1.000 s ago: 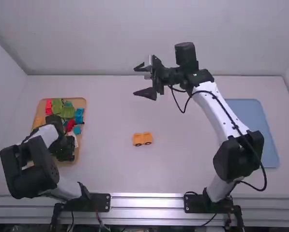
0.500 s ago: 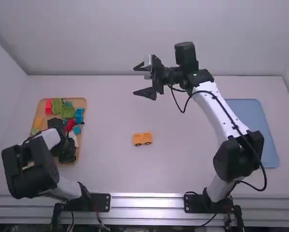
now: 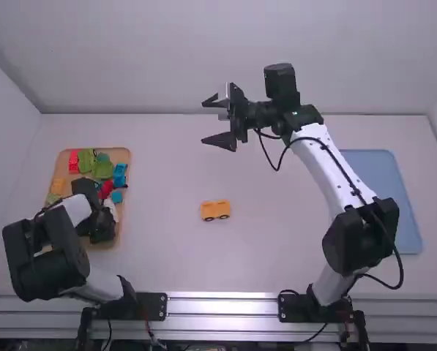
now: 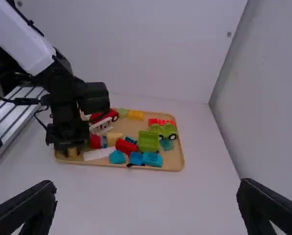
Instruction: Assemble lego blocks to make yellow taxi
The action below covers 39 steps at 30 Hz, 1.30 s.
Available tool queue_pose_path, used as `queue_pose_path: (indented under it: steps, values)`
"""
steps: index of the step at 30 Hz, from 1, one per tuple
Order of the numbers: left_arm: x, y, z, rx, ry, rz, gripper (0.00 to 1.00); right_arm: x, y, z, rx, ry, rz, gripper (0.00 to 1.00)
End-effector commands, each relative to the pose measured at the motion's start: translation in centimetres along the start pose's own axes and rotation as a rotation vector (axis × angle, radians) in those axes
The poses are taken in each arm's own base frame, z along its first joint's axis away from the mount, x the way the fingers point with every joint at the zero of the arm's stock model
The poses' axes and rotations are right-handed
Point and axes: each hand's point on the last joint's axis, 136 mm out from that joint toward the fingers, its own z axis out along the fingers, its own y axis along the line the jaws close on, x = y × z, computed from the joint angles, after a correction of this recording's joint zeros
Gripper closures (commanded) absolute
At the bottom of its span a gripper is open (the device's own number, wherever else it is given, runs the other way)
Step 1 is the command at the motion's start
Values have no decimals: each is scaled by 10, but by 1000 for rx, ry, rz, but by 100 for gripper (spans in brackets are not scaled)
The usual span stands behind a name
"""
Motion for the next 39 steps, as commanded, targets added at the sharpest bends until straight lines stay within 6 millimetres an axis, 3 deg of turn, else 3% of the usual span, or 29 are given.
queue_pose_path:
  steps: [1,5,10,12,13,22,27,30,33,34,36,38,39]
  values:
    - [3,14,7,-47,4,-11,75,-20,3,-5,4,-20,-42,1]
    - [-2,13,7,-42,-22,-3,80,-20,3,-5,4,-20,-41,1]
    - [-6,11,6,-41,-40,108,80,-20,3,-5,5,-20,-42,1]
    - [-9,6,4,-29,-39,180,85,-20,3,-5,5,-20,-43,1]
    - [-11,0,1,-16,-32,260,96,-20,3,-5,5,-20,-44,1]
    - [-7,-39,-20,113,5,593,98,-20,3,-6,6,-20,-47,1]
    - [-1,-57,-58,234,-6,740,98,-16,-3,-6,40,4,-48,1]
    - [0,-61,-84,325,-57,794,98,-9,-17,-7,118,48,49,1]
    - [15,-66,-129,509,-173,942,98,2,-39,-10,240,86,229,1]
    - [16,-67,-131,519,-180,952,98,3,-40,-10,242,87,235,1]
    - [41,-71,-167,695,-250,1169,98,8,-39,-8,226,86,269,1]
    - [61,-71,-188,813,-272,1314,98,10,-36,-6,208,84,281,2]
    - [81,-67,-207,924,-291,1449,98,12,-34,-4,198,88,293,1]
